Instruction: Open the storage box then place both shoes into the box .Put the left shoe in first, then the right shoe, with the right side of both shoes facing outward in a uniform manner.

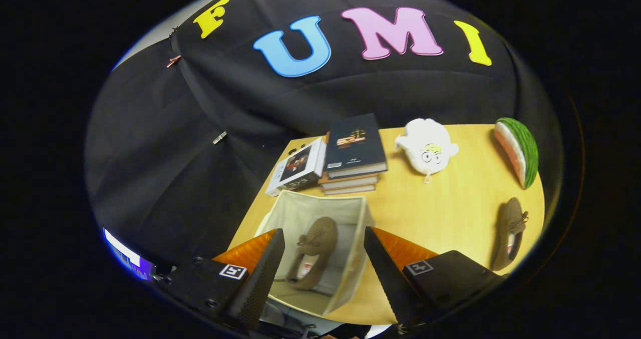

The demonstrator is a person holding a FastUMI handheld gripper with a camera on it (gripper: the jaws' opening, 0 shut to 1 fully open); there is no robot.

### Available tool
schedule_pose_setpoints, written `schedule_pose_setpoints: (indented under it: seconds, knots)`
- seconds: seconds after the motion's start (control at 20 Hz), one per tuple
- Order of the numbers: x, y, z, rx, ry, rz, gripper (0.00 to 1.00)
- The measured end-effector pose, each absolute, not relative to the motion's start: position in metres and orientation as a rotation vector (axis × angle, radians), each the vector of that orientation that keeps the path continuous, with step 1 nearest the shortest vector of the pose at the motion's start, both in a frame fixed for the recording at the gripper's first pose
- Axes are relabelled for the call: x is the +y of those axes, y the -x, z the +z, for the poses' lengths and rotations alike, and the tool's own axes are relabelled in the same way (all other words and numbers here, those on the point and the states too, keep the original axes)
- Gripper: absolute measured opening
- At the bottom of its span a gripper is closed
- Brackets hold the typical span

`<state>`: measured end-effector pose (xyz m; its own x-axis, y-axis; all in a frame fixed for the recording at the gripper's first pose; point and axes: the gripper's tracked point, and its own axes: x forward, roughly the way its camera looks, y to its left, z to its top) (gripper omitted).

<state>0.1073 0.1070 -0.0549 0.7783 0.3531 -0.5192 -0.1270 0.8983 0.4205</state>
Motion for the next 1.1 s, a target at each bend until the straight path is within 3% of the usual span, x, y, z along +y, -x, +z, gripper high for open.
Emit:
schedule_pose_setpoints:
  seconds: [0.55, 1.1]
  knots:
    - [-0.146, -0.054, -0.115, 0.641, -0.218, 0.011, 0.99]
    - [-0.259, -0.031, -0.233, 0.8, -0.113, 0.049, 0.99]
